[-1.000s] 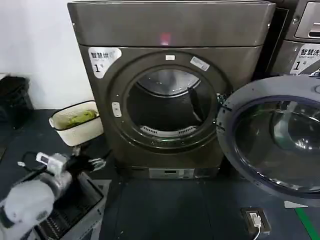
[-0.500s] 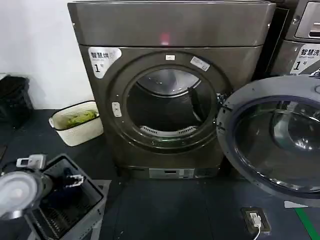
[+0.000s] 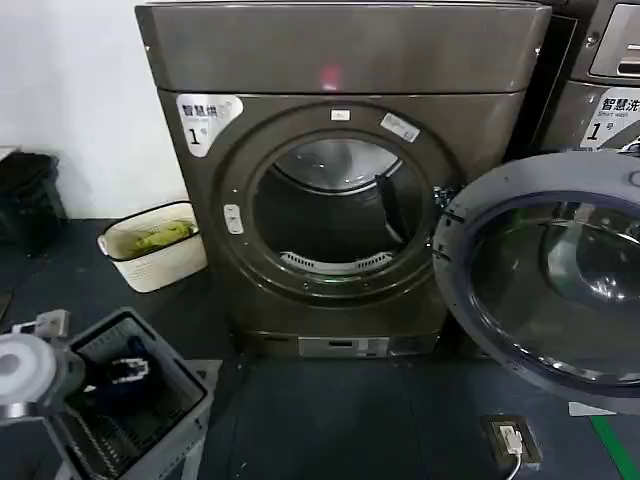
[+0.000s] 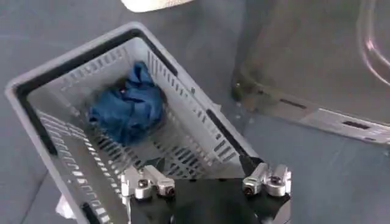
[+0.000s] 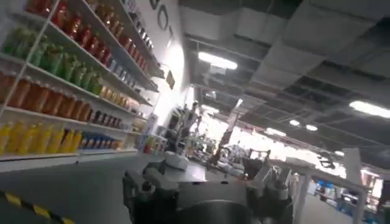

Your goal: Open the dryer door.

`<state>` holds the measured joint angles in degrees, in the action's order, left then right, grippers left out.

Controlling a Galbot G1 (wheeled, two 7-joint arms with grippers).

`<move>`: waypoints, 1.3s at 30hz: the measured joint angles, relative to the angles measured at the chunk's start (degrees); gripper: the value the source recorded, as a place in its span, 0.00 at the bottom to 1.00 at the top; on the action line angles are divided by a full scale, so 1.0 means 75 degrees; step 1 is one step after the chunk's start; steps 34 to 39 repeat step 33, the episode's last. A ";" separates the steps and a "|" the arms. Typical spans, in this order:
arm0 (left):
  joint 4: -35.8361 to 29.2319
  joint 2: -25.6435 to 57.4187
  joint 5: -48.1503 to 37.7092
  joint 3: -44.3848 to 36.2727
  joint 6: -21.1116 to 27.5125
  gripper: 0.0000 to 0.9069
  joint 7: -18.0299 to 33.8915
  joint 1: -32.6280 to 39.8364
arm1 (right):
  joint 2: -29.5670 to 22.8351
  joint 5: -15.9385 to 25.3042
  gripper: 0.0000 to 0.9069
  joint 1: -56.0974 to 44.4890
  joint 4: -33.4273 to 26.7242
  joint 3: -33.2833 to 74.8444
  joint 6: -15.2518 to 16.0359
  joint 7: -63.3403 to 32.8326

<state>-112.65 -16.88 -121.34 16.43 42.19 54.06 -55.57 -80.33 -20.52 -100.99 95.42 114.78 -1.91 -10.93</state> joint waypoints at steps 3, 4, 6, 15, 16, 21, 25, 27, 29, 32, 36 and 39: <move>0.0134 0.0032 -0.0121 -0.0001 0.0000 1.00 0.0062 -0.0051 | 0.0011 0.0002 1.00 -0.0009 -0.0119 0.0088 -0.0018 -0.0084; 0.0175 0.0040 -0.0145 0.0000 0.0000 1.00 0.0072 -0.0053 | 0.0016 0.0003 1.00 -0.0011 -0.0149 0.0118 -0.0019 -0.0124; 0.0263 0.0043 -0.0158 0.0001 0.0000 1.00 0.0073 -0.0051 | 0.0028 0.0005 1.00 -0.0010 -0.0240 0.0178 -0.0017 -0.0208; 0.0557 0.0026 -0.0408 -0.0020 0.0000 1.00 0.0177 -0.0086 | 0.0044 -0.0043 1.00 -0.0030 -0.0605 0.0454 -0.0206 -0.0430; 0.0603 0.0024 -0.0495 -0.0018 0.0000 1.00 0.0233 -0.0078 | 0.0031 -0.0046 1.00 -0.0030 -0.0629 0.0475 -0.0278 -0.0434; 0.0832 0.0029 -0.0841 0.0003 -0.0001 1.00 0.0333 -0.0073 | -0.0006 -0.0048 1.00 -0.0011 -0.0710 0.0519 -0.0438 -0.0461; 0.0895 0.0036 -0.0891 0.0002 0.0000 1.00 0.0349 -0.0053 | -0.0045 -0.0042 1.00 0.0020 -0.0712 0.0469 -0.0443 -0.0430; 0.0908 0.0036 -0.0888 -0.0002 0.0000 1.00 0.0352 -0.0058 | -0.0056 -0.0042 1.00 0.0023 -0.0724 0.0461 -0.0448 -0.0420; 0.0929 0.0033 -0.0878 -0.0012 -0.0001 1.00 0.0351 -0.0060 | -0.0055 -0.0041 1.00 0.0023 -0.0739 0.0462 -0.0451 -0.0412; 0.0958 0.0029 -0.0888 -0.0016 -0.0001 1.00 0.0352 -0.0059 | -0.0046 -0.0039 1.00 0.0020 -0.0747 0.0461 -0.0452 -0.0402; 0.0966 0.0026 -0.0888 -0.0017 0.0000 1.00 0.0352 -0.0058 | -0.0045 -0.0039 1.00 0.0022 -0.0747 0.0461 -0.0451 -0.0401; 0.0966 0.0026 -0.0888 -0.0017 0.0000 1.00 0.0352 -0.0058 | -0.0045 -0.0039 1.00 0.0022 -0.0747 0.0461 -0.0451 -0.0401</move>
